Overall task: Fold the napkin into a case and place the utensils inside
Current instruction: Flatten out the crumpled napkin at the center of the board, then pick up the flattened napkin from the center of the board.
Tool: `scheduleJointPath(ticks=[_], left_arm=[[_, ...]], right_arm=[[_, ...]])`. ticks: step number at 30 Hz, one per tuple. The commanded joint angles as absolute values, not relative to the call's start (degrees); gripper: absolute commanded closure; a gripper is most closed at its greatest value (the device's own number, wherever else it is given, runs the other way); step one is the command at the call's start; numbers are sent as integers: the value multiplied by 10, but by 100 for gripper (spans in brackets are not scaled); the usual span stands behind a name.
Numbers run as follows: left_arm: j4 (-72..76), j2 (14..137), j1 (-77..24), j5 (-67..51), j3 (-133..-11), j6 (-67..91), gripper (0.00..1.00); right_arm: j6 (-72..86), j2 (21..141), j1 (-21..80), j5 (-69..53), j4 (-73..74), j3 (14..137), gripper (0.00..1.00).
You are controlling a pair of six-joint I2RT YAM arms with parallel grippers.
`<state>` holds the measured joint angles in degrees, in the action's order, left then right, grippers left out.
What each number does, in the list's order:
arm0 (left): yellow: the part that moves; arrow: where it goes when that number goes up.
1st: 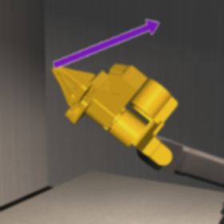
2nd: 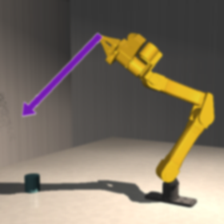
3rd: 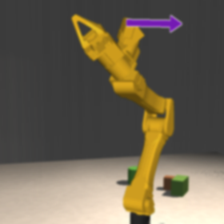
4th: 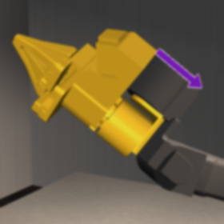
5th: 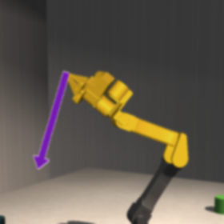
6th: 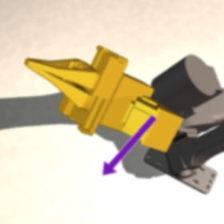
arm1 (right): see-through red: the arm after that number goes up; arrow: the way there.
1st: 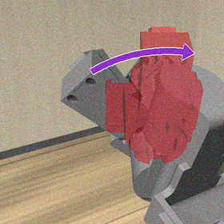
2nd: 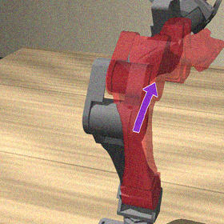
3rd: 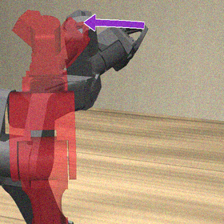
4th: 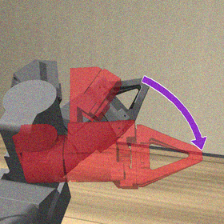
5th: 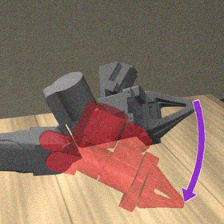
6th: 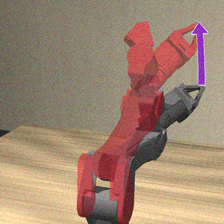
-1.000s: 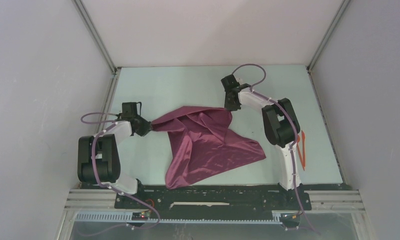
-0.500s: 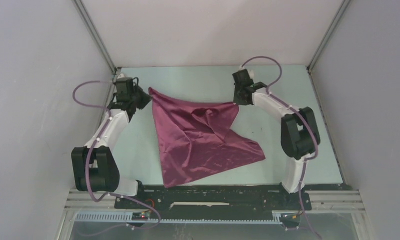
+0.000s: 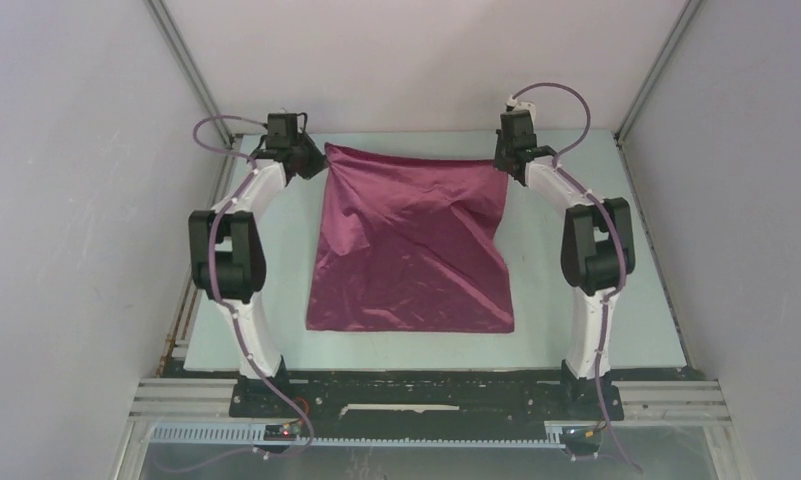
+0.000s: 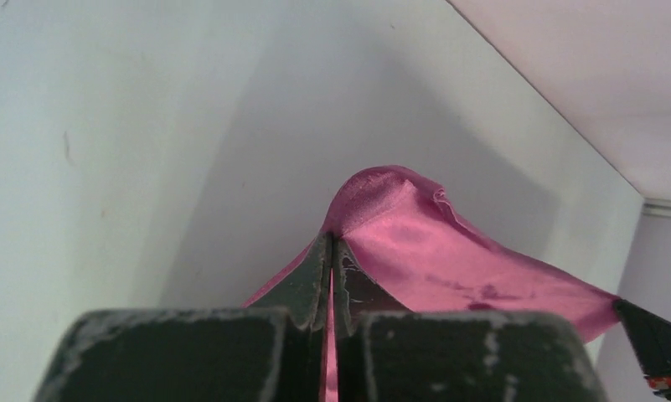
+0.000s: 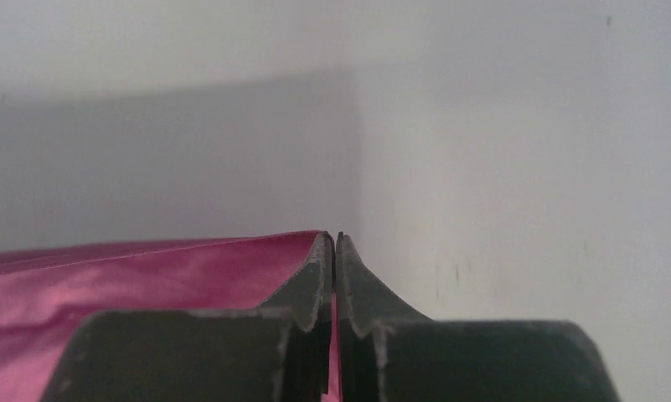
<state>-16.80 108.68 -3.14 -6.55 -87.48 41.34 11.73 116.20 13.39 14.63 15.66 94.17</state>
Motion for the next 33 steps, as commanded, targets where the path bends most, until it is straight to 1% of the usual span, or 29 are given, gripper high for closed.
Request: scheduleJointPath(ticks=[1, 2, 3, 4, 5, 6, 7, 8, 9, 10, 12, 14, 16, 18, 21, 22, 23, 25, 26, 29, 31, 32, 33], left_arm=[[-264, 1179, -27, -25, -1024, 380, 96], [-297, 1199, -25, -18, -1072, 376, 93], [-332, 1214, -24, -7, -1110, 367, 87], [-380, 1220, -23, 30, -1143, 359, 75], [-409, 1209, -24, 59, -1149, 351, 61], [-413, 1187, -24, 78, -1134, 344, 51], [-412, 1159, -24, 89, -1115, 343, 37], [-410, 1120, -25, 89, -1093, 341, 22], [-410, 1091, -27, 84, -1067, 338, 13], [-411, 1054, -31, 83, -1036, 338, 11], [-400, 975, -44, 65, -948, 336, 10], [-376, 891, -58, 33, -839, 340, 9], [-355, 808, -67, -24, -724, 347, 9], [-342, 737, -78, -59, -624, 351, 9], [-350, 645, -93, -69, -511, 355, 11], [-364, 617, -94, -59, -484, 362, 13], [-374, 586, -94, -43, -456, 376, 16], [-422, 530, -94, 7, -411, 436, 24], [-447, 512, -94, 29, -398, 461, 26], [-489, 465, -94, 64, -368, 515, 27], [-504, 438, -94, 81, -357, 542, 27], [-510, 428, -94, 89, -353, 555, 25], [-512, 420, -94, 91, -347, 568, 23]], right_arm=[[36, 1254, 101, 147, 97, 1080, 89], [23, 1304, 95, 149, 152, 1143, 74], [14, 1345, 93, 173, 230, 1238, 59], [16, 1379, 93, 201, 322, 1334, 44], [21, 1404, 92, 206, 395, 1412, 37], [29, 1412, 92, 196, 469, 1470, 33], [47, 1404, 95, 200, 525, 1502, 32], [81, 1375, 100, 210, 561, 1479, 32], [101, 1329, 105, 200, 569, 1409, 32], [123, 1269, 110, 180, 555, 1330, 31], [178, 1157, 124, 129, 524, 1165, 31], [205, 1045, 156, 65, 441, 992, 29], [240, 940, 188, 34, 408, 864, 26], [274, 883, 226, 18, 406, 771, 27], [325, 833, 265, 26, 436, 678, 31], [345, 822, 272, 36, 456, 660, 34], [372, 811, 280, 50, 478, 643, 35], [456, 781, 295, 90, 510, 599, 35], [510, 765, 301, 115, 532, 581, 34], [615, 738, 326, 144, 585, 537, 34], [647, 734, 331, 139, 596, 509, 35], [652, 732, 330, 132, 588, 492, 36], [649, 726, 331, 124, 574, 476, 39]])
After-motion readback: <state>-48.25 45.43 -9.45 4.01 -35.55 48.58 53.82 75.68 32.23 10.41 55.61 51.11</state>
